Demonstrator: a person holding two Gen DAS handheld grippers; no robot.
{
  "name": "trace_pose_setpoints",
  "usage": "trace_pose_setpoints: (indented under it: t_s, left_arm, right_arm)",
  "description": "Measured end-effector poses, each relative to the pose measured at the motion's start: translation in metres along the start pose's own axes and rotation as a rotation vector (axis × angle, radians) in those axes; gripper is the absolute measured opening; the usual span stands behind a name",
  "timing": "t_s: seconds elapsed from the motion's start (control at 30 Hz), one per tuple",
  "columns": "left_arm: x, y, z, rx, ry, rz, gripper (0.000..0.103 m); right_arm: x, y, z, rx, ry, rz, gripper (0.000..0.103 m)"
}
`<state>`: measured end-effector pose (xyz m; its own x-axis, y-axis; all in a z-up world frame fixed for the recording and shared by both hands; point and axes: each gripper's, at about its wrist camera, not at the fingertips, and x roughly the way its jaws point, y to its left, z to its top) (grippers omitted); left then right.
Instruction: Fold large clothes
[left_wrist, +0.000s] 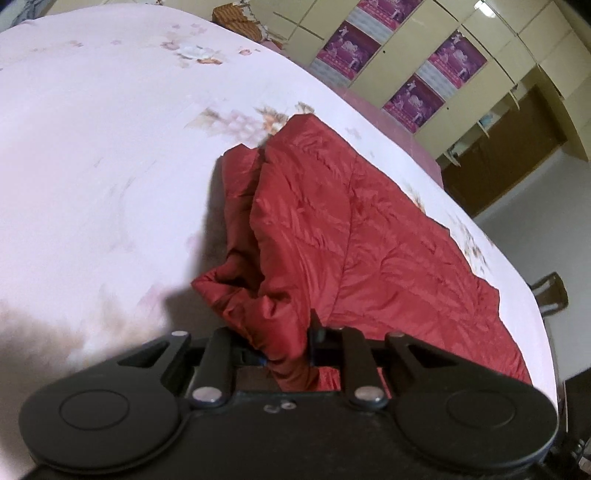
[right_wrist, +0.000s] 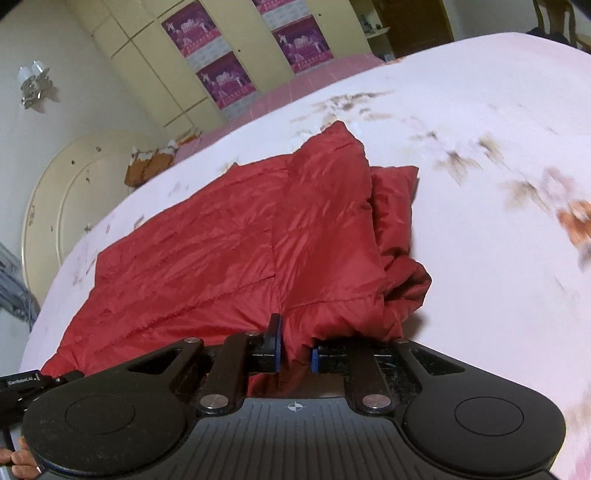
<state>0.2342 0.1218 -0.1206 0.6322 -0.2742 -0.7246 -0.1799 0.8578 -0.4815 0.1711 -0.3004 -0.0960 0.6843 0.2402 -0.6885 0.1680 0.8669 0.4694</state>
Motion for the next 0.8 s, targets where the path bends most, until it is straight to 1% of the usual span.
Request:
trace_pose_setpoints:
  t_s: [0.13, 0.27, 0.4, 0.43, 0.47, 0.5, 0.53, 0.6, 0.67, 0.73, 0.8]
  left_arm:
    - [-0.02, 0.006, -0.018, 0.015, 0.005, -0.003, 0.018]
    - [-0.033, 0.013, -0.029, 0.027, 0.017, -0.006, 0.018]
    - [-0.032, 0.02, -0.036, 0.029, 0.034, -0.004, 0.021]
    - [-0.031, 0.02, -0.035, 0.026, 0.037, -0.002, 0.023]
    - [-0.029, 0.02, -0.034, 0.027, 0.038, 0.0, 0.026]
    - [-0.028, 0.02, -0.034, 0.032, 0.036, 0.007, 0.028]
    - [-0.028, 0.02, -0.034, 0.034, 0.034, 0.012, 0.031]
    - [-0.027, 0.021, -0.034, 0.027, 0.038, 0.018, 0.04]
    - [-0.027, 0.023, -0.036, 0.012, 0.037, 0.025, 0.064]
    - [-0.028, 0.024, -0.039, 0.007, 0.029, 0.015, 0.074]
    - [-0.029, 0.025, -0.045, 0.008, 0.029, 0.007, 0.078]
  right_arm:
    - [-0.024, -0.003, -0.023, 0.007, 0.0, -0.008, 0.014]
    - [-0.039, -0.006, -0.04, 0.024, 0.005, -0.014, 0.014]
    - [-0.044, -0.008, -0.047, 0.03, 0.008, -0.028, 0.014]
    - [-0.04, -0.007, -0.042, 0.024, 0.002, -0.034, 0.016]
    - [-0.041, -0.005, -0.042, 0.011, -0.001, -0.048, 0.02]
    - [-0.044, -0.002, -0.043, -0.009, -0.009, -0.066, 0.029]
    - [-0.045, 0.0, -0.044, -0.03, -0.017, -0.08, 0.034]
    - [-0.049, 0.004, -0.045, -0.055, -0.022, -0.099, 0.039]
    - [-0.054, 0.005, -0.051, -0.067, -0.026, -0.118, 0.04]
    - [-0.064, 0.004, -0.056, -0.078, -0.03, -0.135, 0.041]
    - [-0.072, 0.005, -0.059, -0.094, -0.036, -0.153, 0.043]
